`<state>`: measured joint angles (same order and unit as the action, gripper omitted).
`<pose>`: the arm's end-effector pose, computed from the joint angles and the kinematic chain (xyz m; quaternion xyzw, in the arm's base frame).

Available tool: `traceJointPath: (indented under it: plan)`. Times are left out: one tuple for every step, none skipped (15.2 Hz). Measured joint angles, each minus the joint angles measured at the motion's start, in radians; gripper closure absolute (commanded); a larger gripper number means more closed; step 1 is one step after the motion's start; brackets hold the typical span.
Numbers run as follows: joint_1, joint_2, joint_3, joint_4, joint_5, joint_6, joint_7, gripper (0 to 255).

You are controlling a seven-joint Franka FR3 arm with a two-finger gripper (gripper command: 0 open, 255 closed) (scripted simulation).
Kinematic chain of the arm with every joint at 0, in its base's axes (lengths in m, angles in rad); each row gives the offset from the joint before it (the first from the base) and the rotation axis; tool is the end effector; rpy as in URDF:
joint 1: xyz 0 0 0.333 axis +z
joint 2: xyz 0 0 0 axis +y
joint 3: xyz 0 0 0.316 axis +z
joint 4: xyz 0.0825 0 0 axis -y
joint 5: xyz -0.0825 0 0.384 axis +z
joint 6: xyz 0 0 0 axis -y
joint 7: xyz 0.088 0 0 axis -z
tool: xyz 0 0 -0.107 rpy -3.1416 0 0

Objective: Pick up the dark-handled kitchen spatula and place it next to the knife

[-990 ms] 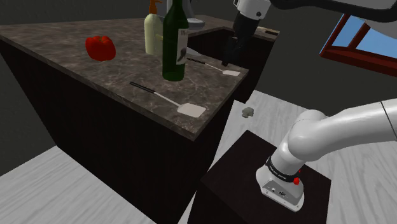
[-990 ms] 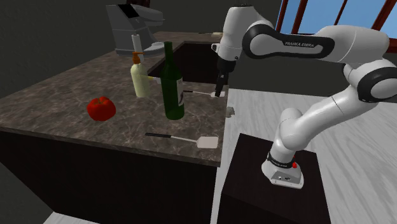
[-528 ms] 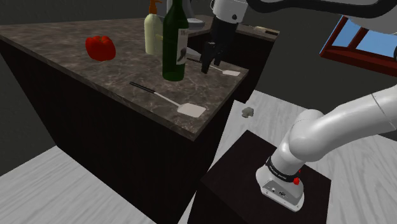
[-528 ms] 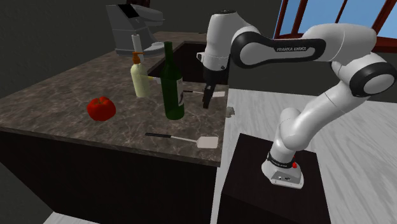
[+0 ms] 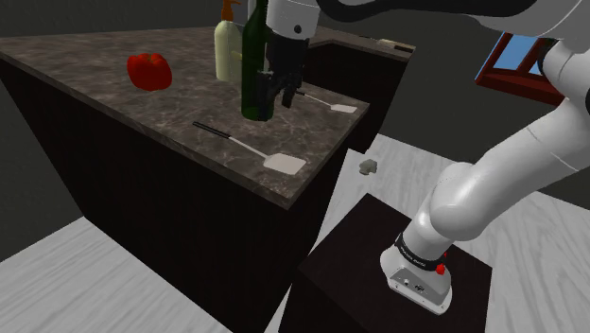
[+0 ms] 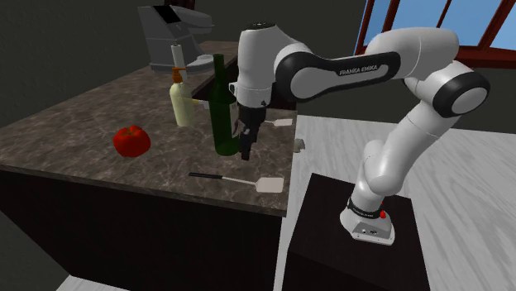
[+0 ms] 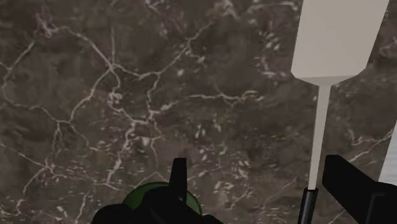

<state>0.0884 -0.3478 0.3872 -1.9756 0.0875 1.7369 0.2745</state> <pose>0.3976 0.2429 0.6079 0.9951 0.0871 0.0475 0.0044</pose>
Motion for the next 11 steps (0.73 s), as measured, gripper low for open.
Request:
traceJointPath:
  plan:
    - [0.003, 0.031, 0.017, 0.027, -0.004, 0.000, 0.020, 0]
    - [0.008, 0.061, 0.036, 0.051, -0.008, 0.000, 0.042, 0]
    - [0.014, 0.091, 0.057, 0.077, -0.013, 0.000, 0.068, 0]
    - [0.018, 0.128, 0.076, 0.103, -0.022, 0.007, 0.093, 0]
    - [0.022, 0.161, 0.091, 0.134, -0.031, 0.003, 0.112, 0]
    - [0.025, 0.180, 0.100, 0.142, -0.037, 0.011, 0.125, 0]
    - [0.027, 0.185, 0.104, 0.138, -0.038, 0.018, 0.129, 0]
    - [0.028, 0.185, 0.104, 0.125, -0.037, 0.031, 0.130, 0]
    - [0.028, 0.196, 0.107, 0.125, -0.042, 0.040, 0.133, 0]
    - [0.029, 0.196, 0.109, 0.110, -0.041, 0.055, 0.135, 0]
    - [0.029, 0.195, 0.109, 0.096, -0.041, 0.068, 0.135, 0]
